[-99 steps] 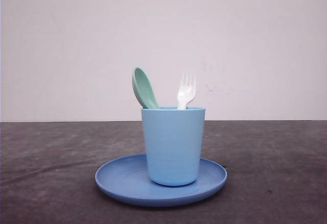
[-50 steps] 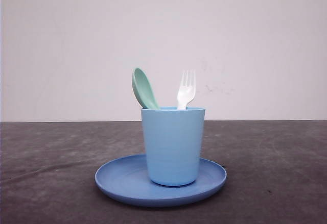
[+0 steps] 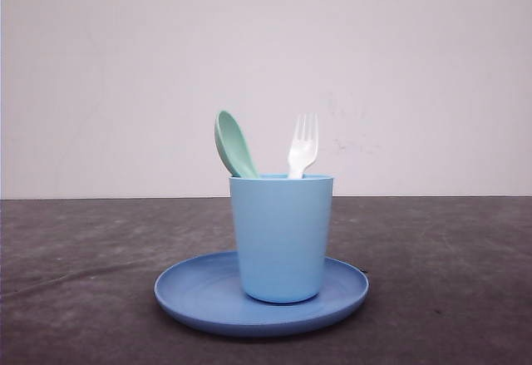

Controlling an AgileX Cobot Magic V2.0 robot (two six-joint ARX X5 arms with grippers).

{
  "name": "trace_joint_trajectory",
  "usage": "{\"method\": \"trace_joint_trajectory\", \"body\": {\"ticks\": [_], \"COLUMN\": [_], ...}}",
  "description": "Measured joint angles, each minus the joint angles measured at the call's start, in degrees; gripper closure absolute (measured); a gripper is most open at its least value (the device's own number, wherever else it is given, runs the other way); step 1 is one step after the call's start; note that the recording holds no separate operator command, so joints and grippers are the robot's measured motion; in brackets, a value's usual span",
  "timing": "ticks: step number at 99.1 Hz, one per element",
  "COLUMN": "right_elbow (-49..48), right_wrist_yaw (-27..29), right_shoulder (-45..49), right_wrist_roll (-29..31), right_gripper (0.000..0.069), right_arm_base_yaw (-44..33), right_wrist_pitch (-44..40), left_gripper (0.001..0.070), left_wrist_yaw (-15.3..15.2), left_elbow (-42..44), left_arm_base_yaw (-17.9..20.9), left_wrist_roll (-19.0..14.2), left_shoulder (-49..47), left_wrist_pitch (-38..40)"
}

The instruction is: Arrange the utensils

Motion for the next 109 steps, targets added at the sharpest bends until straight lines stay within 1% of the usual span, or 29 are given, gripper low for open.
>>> {"method": "trace_joint_trajectory", "body": {"ticks": [19,39,55,109], "right_elbow": [-2.93,-3.15,-3.15,-3.15], "right_wrist_yaw": [-0.11,-0.2,-1.31,-1.27], "right_shoulder": [-0.02,0.09,0.09,0.09], "right_wrist_roll": [-0.02,-0.35,-0.35,-0.35], "right_gripper": [0.0682,0.0682,0.0682,0.0682], "right_arm_base_yaw": [-0.09,-1.07,-3.1,-3.28], "right_wrist_pitch": [1.46,2.29,2.29,2.67], "left_gripper": [0.0684,0.0684,0.0684,0.0684], "left_wrist_yaw": [-0.02,-0.02,-0.02,-0.02], "left_elbow": [0.0,0.0,0.0,0.0], "left_arm_base_yaw": [0.0,0.0,0.0,0.0], "left_wrist_roll": [-0.02,-0.02,-0.02,-0.02], "left_shoulder": [0.02,0.02,0.02,0.02], "left_wrist_pitch": [0.02,0.02,0.02,0.02]}}
